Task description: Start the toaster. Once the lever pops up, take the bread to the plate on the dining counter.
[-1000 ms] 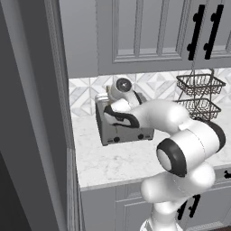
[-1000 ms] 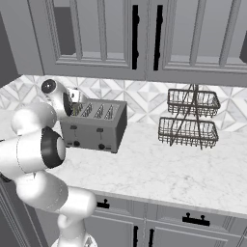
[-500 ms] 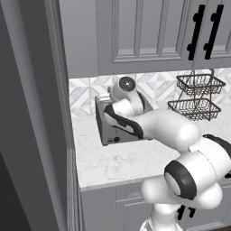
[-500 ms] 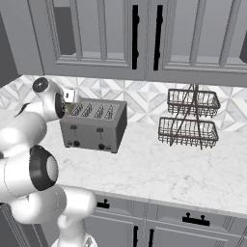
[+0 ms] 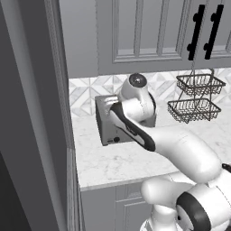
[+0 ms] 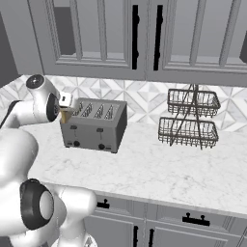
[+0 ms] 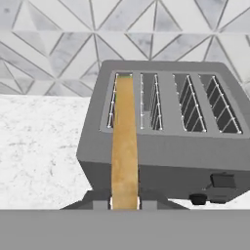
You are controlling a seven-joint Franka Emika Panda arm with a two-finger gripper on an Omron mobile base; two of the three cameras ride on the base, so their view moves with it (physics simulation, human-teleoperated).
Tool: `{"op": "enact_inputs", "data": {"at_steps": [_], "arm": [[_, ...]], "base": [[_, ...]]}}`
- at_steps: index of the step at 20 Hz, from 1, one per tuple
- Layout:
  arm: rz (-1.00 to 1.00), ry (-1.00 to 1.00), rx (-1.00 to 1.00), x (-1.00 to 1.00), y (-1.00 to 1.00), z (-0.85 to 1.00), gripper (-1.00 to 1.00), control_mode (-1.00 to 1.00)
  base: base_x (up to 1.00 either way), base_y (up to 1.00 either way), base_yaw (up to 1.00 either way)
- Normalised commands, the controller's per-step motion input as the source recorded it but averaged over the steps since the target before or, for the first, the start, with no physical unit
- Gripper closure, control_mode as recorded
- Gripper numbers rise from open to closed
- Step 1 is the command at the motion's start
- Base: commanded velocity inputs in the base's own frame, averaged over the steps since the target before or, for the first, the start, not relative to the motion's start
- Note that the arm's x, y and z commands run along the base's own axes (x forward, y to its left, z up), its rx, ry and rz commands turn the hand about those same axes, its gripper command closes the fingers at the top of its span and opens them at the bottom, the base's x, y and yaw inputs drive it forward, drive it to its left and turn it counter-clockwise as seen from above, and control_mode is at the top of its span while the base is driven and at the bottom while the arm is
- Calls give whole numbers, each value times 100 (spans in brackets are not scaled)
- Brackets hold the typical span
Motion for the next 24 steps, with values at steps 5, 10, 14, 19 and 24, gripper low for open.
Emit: {"op": "enact_inputs", "data": {"at_steps": [5, 10, 14, 19, 24], "arm": [[0, 16, 0, -77, -45, 14, 100, -100], [0, 22, 0, -53, -51, 38, 100, -100], [0, 16, 0, -62, -34, 27, 100, -100], [0, 0, 5, -78, -29, 0, 100, -100], [0, 0, 2, -16, -48, 3, 100, -100]], "base": [[0, 0, 0], [0, 0, 0], [0, 0, 0], [0, 0, 0], [0, 0, 0]]}}
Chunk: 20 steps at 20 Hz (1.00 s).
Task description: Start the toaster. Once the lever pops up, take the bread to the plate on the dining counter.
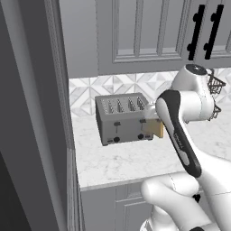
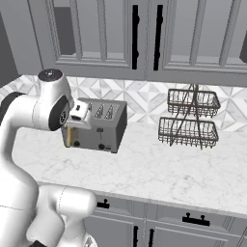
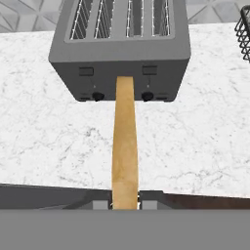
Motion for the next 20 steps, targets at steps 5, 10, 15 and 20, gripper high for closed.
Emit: {"op": "enact_inputs", "data": {"at_steps": [5, 10, 15, 20], "arm": [[0, 0, 1, -9, -21, 2, 100, -100], [0, 0, 0, -20, -1, 0, 100, -100], [0, 0, 0, -8, 0, 0, 100, 100], [0, 0, 0, 0, 0, 0, 100, 100]], "base": [[0, 0, 0], [0, 0, 0], [-23, -3, -1], [-73, -26, -13]]}}
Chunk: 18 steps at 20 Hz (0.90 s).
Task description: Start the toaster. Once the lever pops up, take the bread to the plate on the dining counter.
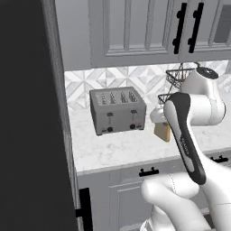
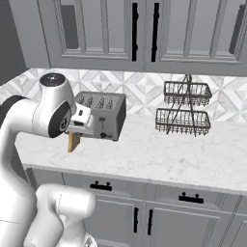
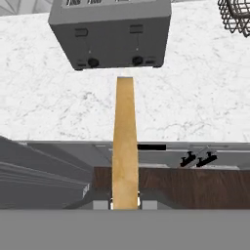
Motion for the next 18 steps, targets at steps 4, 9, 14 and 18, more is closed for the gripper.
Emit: {"op": "enact_inputs", "data": {"at_steps": [4, 9, 14, 18], "arm": [[0, 0, 0, 0, 0, 0, 100, 100], [0, 0, 0, 0, 0, 0, 100, 100], [0, 0, 0, 0, 0, 0, 100, 100], [0, 0, 0, 0, 0, 0, 100, 100]], "base": [[-45, -30, -30], [4, -45, -74], [18, -41, -80], [23, -49, -76]]}}
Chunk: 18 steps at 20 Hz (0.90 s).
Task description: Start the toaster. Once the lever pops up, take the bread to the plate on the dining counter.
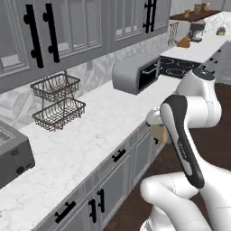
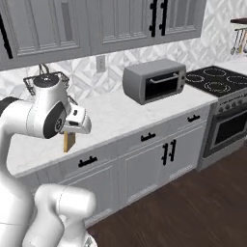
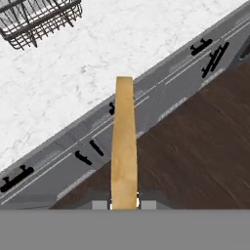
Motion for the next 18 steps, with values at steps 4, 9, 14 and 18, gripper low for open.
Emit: {"op": "enact_inputs", "data": {"at_steps": [4, 9, 14, 18], "arm": [[0, 0, 0, 0, 0, 0, 100, 100], [0, 0, 0, 0, 0, 0, 100, 100], [0, 0, 0, 0, 0, 0, 100, 100], [0, 0, 0, 0, 0, 0, 100, 100]], "base": [[20, -52, -76], [25, -49, -75], [25, -37, -77], [27, -33, -76]]}}
